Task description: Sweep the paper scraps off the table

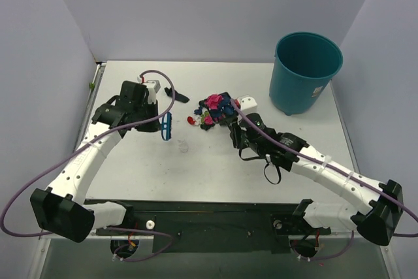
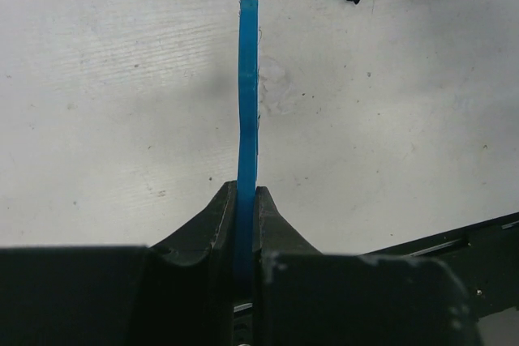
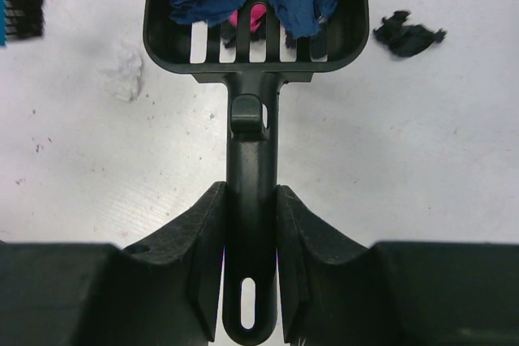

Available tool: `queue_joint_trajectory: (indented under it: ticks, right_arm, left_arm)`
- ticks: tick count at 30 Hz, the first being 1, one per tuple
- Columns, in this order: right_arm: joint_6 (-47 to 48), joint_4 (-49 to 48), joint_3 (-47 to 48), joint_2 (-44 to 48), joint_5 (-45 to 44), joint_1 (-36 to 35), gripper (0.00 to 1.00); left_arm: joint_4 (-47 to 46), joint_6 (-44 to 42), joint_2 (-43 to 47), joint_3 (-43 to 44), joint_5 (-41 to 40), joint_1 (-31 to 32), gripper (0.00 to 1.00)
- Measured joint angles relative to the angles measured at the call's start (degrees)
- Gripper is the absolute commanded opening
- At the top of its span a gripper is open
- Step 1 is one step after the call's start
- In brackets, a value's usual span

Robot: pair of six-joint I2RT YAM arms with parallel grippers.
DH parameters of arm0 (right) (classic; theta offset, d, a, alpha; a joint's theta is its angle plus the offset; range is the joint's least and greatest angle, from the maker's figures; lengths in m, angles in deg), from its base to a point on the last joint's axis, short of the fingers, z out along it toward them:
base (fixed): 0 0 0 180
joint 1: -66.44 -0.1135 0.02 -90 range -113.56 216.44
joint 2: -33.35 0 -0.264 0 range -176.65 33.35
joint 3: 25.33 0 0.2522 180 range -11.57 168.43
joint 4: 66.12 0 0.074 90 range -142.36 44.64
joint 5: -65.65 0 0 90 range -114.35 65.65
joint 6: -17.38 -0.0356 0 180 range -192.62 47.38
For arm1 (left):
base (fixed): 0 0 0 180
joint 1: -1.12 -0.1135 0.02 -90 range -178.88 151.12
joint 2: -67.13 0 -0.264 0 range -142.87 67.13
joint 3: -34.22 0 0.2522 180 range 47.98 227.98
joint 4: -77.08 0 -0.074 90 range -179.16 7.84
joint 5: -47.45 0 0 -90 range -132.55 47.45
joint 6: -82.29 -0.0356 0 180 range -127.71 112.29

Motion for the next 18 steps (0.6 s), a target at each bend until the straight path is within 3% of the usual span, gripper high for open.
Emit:
queue_joint_trajectory:
  ticks: [7, 18]
  right_arm:
    - [0.0, 7.5, 8.7, 3.6, -1.1, 4.6, 0.0]
    - [-1.4, 20.9, 30.0, 1.0, 2.4, 22.4, 0.0]
  left_arm:
    - [-4.9, 0.0, 2.8, -5.4, 0.7, 0.0, 0.0]
    - [-9.2, 0.0, 4.3, -11.3, 1.5, 0.0, 0.0]
